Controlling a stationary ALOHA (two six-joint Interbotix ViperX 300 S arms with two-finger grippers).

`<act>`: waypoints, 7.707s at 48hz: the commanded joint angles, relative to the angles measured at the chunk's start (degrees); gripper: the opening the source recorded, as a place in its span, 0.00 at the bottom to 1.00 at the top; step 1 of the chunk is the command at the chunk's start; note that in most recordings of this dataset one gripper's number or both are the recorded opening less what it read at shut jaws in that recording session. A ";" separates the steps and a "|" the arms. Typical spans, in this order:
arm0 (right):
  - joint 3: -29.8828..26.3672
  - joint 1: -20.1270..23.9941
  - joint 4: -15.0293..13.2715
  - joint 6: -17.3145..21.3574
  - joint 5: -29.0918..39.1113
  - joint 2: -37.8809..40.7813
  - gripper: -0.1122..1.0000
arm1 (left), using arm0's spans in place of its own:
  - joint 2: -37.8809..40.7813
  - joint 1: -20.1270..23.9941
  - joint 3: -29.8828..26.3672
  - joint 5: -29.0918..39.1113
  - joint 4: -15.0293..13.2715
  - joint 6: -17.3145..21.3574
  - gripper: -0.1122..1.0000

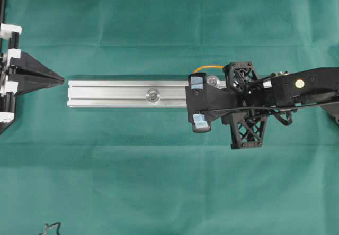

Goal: Hook the rubber onto the shaft.
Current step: 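Loop the ring over the right metal knob with the right gripper, then rotate the right gripper and stretch the ring left toward the left knob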

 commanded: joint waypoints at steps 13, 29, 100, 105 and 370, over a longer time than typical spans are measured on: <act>-2.99 1.85 0.09 0.09 -0.09 0.18 0.16 | 0.44 -0.18 -1.76 -0.26 0.09 0.00 0.10; -5.27 3.25 0.09 0.09 -0.09 1.85 0.16 | 0.44 -0.18 -1.76 -0.26 0.09 0.00 0.10; -5.45 9.67 3.34 0.62 -0.18 2.20 0.16 | 0.44 -0.09 -1.76 -0.26 0.09 0.00 0.10; -5.45 9.67 3.34 1.93 -0.26 2.11 0.16 | 0.44 -0.18 -1.76 -0.26 0.09 0.00 0.10; -23.03 -3.87 -9.49 59.77 -14.94 20.57 0.16 | 0.44 -0.18 -1.67 -0.26 0.09 0.18 0.10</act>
